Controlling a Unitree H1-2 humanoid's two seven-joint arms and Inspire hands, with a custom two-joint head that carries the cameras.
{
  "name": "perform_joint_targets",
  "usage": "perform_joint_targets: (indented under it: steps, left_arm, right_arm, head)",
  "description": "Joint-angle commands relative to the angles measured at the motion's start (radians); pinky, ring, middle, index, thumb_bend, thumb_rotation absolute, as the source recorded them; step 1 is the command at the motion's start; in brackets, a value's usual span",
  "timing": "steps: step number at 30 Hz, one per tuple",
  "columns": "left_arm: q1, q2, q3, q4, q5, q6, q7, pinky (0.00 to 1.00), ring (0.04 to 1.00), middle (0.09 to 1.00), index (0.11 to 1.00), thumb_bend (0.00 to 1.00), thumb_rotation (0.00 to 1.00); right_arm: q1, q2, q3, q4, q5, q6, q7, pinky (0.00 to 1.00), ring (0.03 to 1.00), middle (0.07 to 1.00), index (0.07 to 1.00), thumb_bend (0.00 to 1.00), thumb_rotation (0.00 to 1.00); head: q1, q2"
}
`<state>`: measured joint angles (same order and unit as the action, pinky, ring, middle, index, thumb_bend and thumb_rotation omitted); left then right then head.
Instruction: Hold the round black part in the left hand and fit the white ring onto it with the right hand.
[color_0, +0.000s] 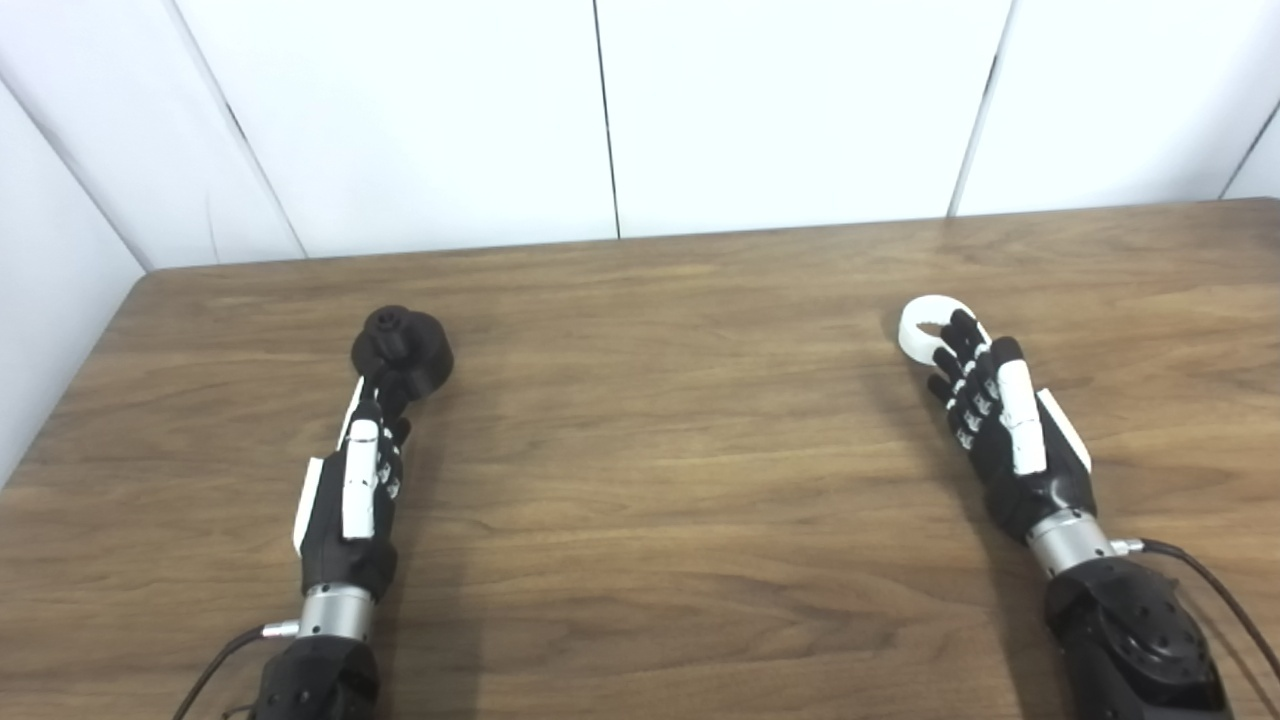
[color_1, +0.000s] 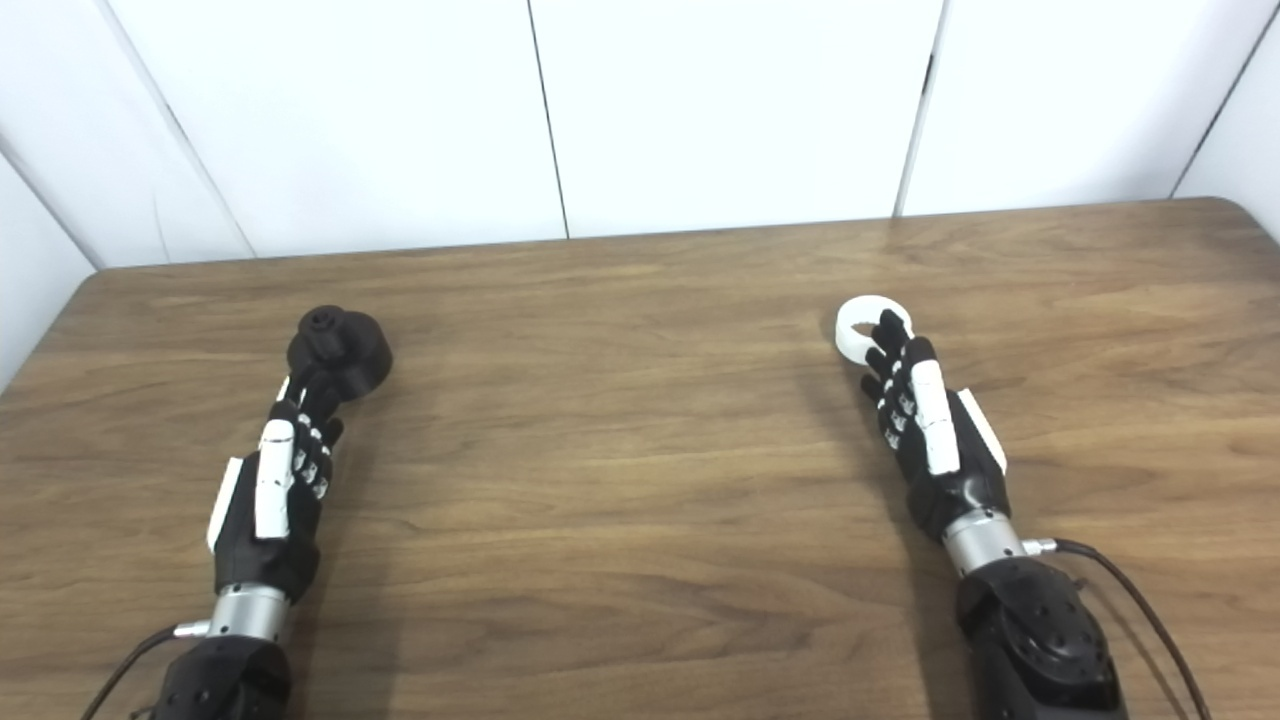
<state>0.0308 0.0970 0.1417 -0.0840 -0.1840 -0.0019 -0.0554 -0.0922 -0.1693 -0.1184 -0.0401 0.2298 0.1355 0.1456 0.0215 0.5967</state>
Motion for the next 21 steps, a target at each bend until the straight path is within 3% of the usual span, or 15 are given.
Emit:
perform_joint_targets:
  steps: [1,18,21]
  left_arm:
    - [-0.03,0.025,0.005,-0.039,0.021,-0.022,0.002,1.0,1.0,1.0,1.0,0.45,0.96]
    - [-0.022,0.033,0.017,-0.071,0.023,-0.009,-0.001,1.0,1.0,1.0,1.0,0.49,0.92]
    - [-0.027,0.073,0.016,-0.098,0.063,0.035,-0.002,1.0,1.0,1.0,1.0,0.54,0.9]
  right_arm:
    - [-0.042,0.002,-0.003,-0.01,0.011,-0.028,0.005,1.0,1.0,1.0,1.0,0.56,1.0]
    - [-0.044,0.005,0.0,0.0,0.006,-0.038,0.005,1.0,1.0,1.0,1.0,0.55,1.0]
    - [-0.044,0.003,0.0,0.001,0.008,-0.04,0.008,1.0,1.0,1.0,1.0,0.54,1.0]
  head:
    - [0.0,0.001]
    - [0.011,-0.002]
    - [0.018,-0.002]
